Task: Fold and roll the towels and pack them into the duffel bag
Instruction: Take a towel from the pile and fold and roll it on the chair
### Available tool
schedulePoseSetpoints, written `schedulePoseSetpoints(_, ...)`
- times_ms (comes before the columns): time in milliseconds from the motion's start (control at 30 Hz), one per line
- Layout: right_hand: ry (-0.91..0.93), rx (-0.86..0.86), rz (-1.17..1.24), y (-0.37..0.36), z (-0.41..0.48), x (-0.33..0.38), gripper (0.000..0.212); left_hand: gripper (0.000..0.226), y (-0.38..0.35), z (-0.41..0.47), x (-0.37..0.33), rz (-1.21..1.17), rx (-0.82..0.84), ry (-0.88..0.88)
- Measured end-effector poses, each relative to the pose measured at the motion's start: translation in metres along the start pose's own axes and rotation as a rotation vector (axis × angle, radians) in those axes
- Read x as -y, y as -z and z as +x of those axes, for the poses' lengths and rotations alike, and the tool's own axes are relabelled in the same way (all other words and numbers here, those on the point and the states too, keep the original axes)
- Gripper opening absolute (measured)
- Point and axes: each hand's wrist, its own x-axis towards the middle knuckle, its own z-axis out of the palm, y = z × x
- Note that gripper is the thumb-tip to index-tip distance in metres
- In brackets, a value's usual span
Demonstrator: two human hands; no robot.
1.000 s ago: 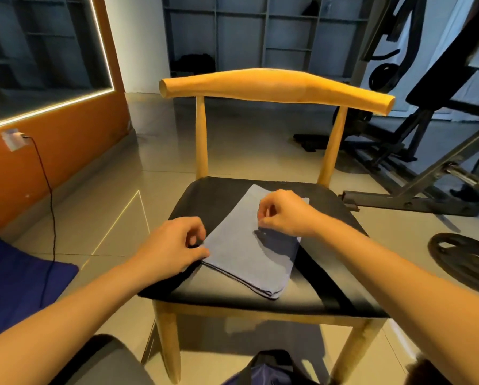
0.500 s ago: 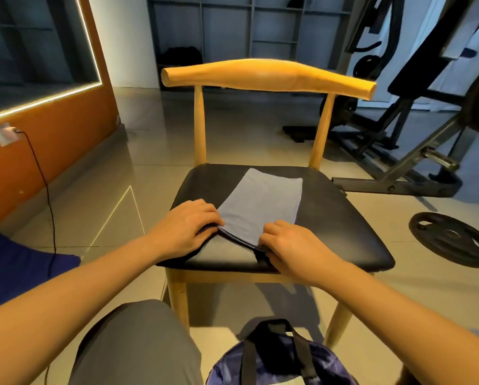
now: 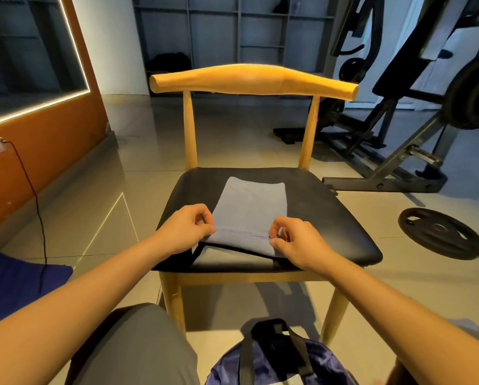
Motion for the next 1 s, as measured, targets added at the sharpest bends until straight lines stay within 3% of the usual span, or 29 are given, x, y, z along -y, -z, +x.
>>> schedulePoseSetpoints(133, 0.301, -0.180, -0.383, -0.011, -0.004, -0.006, 0.016, 0.008, -0.007, -0.006, 0.011, 0.280, -0.204, -0.267)
schedulePoseSetpoints(233, 0.444, -0.152, -0.496, -0.009, -0.009, -0.010, 0.028, 0.024, -0.001, -0.012, 0.025, 0.411, -0.143, -0.453)
schedulePoseSetpoints(300, 0.476, -0.117, -0.592, -0.008, -0.011, -0.010, 0.025, 0.030, 0.006, -0.014, 0.030, 0.465, -0.089, -0.489)
schedulePoseSetpoints(467, 0.377, -0.158, -0.550, -0.010, -0.007, -0.008, 0.016, 0.040, 0.006, -0.013, 0.030, 0.503, -0.043, -0.421)
schedulePoseSetpoints(567, 0.227, 0.008, -0.337, 0.000, -0.007, -0.004, 0.030, 0.025, 0.001, -0.008, 0.024, 0.407, -0.038, -0.303)
schedulePoseSetpoints(667, 0.081, 0.163, -0.236, 0.006, -0.002, -0.002, 0.037, 0.031, -0.006, -0.003, 0.017, 0.420, 0.019, -0.205)
schedulePoseSetpoints(800, -0.040, 0.160, -0.155, 0.008, 0.007, -0.006, 0.042, 0.041, -0.008, 0.007, 0.011, 0.405, -0.065, -0.112)
schedulePoseSetpoints(900, -0.020, 0.038, -0.194, 0.013, 0.004, -0.006, 0.031, 0.023, -0.007, 0.010, 0.008, 0.229, -0.145, -0.080)
schedulePoseSetpoints(1000, 0.246, -0.120, -0.391, 0.008, -0.004, -0.004, 0.009, 0.010, -0.014, 0.004, 0.013, 0.292, -0.270, -0.288)
